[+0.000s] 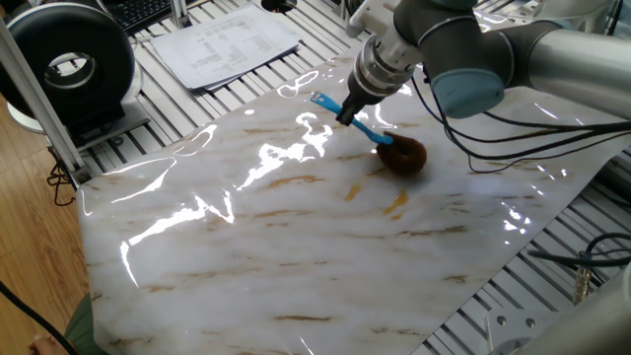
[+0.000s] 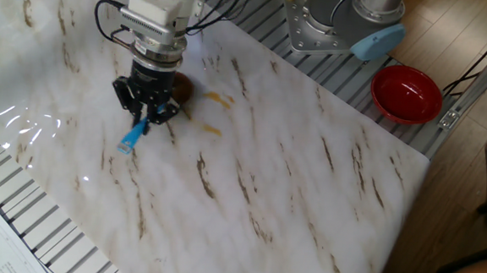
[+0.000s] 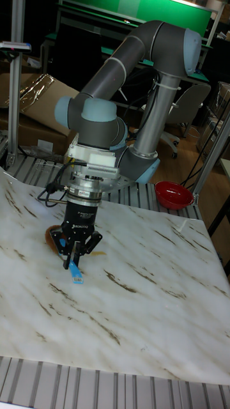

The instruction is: Scrub the table with a brush

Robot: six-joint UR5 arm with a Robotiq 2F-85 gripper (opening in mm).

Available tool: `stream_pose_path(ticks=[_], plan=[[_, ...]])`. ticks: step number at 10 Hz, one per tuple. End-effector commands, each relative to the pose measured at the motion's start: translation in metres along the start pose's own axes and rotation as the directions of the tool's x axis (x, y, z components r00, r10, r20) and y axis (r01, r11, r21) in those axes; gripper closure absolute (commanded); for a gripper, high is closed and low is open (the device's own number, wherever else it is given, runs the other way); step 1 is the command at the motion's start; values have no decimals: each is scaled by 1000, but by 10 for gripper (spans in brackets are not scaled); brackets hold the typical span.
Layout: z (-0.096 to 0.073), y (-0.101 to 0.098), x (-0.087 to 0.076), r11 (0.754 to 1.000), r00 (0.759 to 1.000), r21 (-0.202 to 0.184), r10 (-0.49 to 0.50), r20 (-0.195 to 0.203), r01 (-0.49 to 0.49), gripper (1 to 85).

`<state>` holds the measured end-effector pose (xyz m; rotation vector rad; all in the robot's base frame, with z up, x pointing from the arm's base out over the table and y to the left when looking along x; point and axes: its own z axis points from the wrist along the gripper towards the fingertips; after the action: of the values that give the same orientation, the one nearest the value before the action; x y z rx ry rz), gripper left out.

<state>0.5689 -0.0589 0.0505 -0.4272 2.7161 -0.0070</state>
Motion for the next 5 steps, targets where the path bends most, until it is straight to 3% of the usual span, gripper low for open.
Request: stream_pose_path(ticks=[1,2,4,5], plan=[[-2,14,14,991,991,-56,117,-59,-121,847],[-2,14,19,988,987,-51,141,-80,-145,847],[-3,12,25,994,991,-45,92,-99,-96,847],[-9,2,39,997,992,-16,67,-107,-69,847]])
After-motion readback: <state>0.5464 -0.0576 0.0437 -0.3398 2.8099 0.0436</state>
